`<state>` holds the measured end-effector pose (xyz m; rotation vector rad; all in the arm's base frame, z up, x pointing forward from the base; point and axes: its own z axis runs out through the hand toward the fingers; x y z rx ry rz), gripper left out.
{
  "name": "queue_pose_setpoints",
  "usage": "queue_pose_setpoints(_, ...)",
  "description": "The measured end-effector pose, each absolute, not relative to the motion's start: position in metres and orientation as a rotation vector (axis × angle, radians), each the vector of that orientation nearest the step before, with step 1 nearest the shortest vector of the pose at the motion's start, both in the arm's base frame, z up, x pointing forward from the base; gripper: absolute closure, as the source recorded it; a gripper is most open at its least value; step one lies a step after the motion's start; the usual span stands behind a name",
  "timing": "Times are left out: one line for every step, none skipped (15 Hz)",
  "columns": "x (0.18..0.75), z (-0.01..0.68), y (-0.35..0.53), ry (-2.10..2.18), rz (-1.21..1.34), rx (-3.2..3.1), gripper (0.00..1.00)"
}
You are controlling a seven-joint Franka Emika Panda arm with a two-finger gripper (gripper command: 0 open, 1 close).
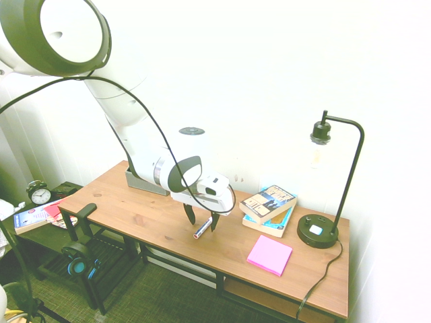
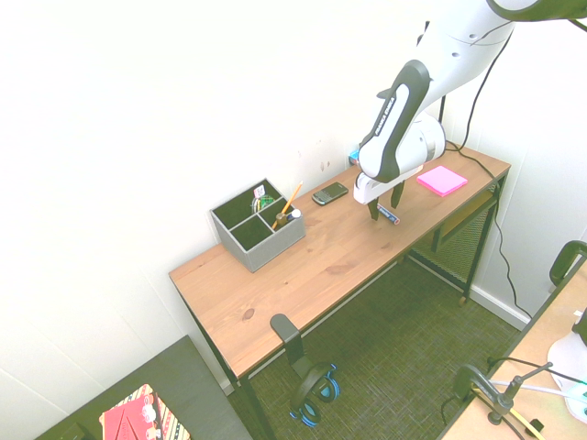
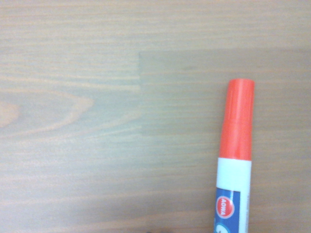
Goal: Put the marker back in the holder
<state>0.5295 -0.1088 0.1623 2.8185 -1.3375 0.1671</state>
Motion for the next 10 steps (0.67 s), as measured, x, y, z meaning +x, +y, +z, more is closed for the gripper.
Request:
queue_pose_setpoints(0.5295, 0.1618, -0.1081, -1.343, 0.165, 2.817, 1.00)
queue_pose_setpoints(0.5296, 0.1607, -0.1070, -1.345, 0.162, 2.817, 1.00)
queue_pose_setpoints(0.5301, 0.1593, -0.1064, -1.346, 0.160, 2.816, 1.00)
queue_pose_setpoints(0.5301, 0.1583, -0.1059, -1.349, 0.158, 2.815, 1.00)
queue_pose_setpoints(0.5300, 0.1579, -0.1056, -1.356, 0.157, 2.814, 1.00)
queue_pose_setpoints(0.5301, 0.1579, -0.1052, -1.358, 0.156, 2.815, 1.00)
queue_pose_setpoints(0.5300, 0.1578, -0.1049, -1.359, 0.156, 2.815, 1.00)
queue_pose_setpoints(0.5295, 0.1576, -0.1056, -1.360, 0.155, 2.813, 1.00)
queue_pose_setpoints(0.5287, 0.1574, -0.1071, -1.364, 0.155, 2.811, 1.00)
queue_pose_setpoints(0.5276, 0.1571, -0.1088, -1.369, 0.155, 2.810, 1.00)
